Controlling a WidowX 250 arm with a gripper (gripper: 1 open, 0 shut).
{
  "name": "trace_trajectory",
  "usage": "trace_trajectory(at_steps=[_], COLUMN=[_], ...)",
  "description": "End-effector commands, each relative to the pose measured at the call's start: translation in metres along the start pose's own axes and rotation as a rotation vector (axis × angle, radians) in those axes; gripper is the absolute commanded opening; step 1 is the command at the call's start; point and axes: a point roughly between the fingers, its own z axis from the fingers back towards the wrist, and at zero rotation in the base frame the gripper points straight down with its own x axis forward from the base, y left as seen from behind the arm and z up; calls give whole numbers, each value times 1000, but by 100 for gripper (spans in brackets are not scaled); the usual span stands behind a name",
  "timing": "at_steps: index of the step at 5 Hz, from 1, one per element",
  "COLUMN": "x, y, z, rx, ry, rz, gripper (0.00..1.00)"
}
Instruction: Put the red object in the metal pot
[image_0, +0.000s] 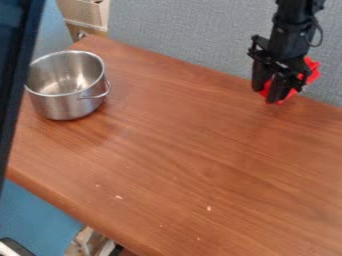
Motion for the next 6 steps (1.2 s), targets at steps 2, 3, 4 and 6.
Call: trace_trajectory(at_steps=[2,3,4,6], x=[-7,-10,-14,-30], y=[15,16,19,31], z=[64,69,75,92], rx=[60,65,70,90], ry=[-123,-130,-138,-155], rz=[76,94,115,193], gripper=[0,0,0,0])
